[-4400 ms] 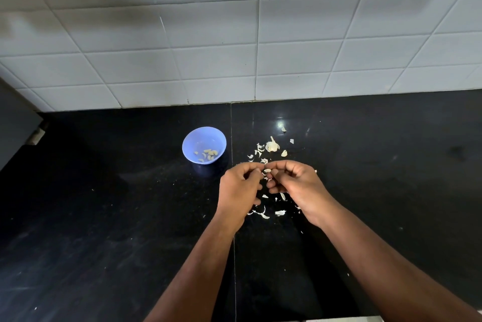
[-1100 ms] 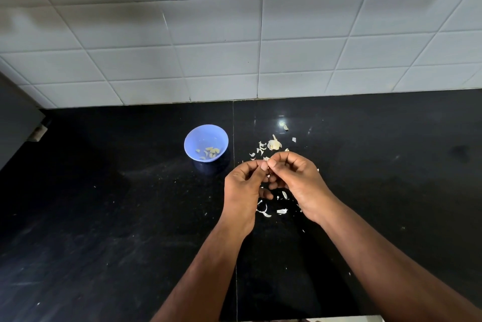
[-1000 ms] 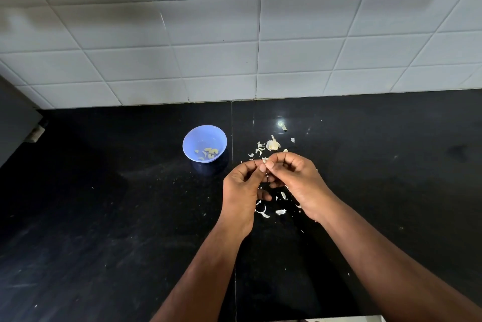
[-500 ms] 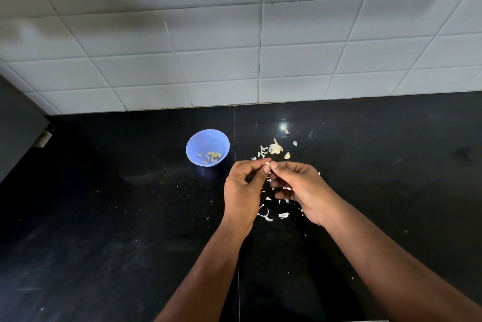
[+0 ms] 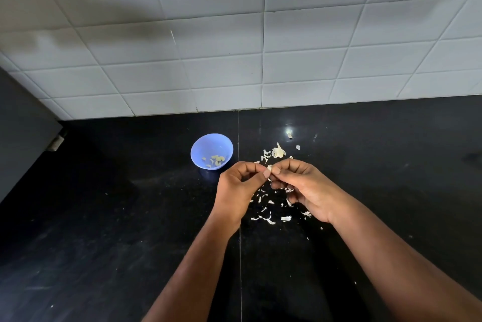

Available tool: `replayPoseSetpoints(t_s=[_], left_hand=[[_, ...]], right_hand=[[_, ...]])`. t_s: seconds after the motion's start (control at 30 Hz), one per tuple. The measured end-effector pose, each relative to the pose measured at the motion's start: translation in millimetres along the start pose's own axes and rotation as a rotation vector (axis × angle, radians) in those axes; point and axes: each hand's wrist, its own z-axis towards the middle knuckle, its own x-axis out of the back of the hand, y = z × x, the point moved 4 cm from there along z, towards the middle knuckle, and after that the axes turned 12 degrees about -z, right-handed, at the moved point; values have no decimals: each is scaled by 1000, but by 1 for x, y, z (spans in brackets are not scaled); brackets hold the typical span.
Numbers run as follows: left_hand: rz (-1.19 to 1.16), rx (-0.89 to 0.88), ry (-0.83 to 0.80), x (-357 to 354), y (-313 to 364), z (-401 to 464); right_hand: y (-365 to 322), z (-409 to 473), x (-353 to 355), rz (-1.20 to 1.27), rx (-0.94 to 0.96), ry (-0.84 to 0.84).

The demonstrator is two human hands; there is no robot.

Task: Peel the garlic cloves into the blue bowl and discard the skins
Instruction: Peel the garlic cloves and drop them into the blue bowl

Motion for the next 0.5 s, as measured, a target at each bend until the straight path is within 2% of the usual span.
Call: replayPoseSetpoints(t_s=[0.37, 0.5], left_hand=[[14, 71, -124, -4, 4, -4], [-87, 70, -117, -8, 5, -4]], right_hand=[[-3, -5, 12, -54, 29, -58], [-4, -5, 16, -38, 33, -95]])
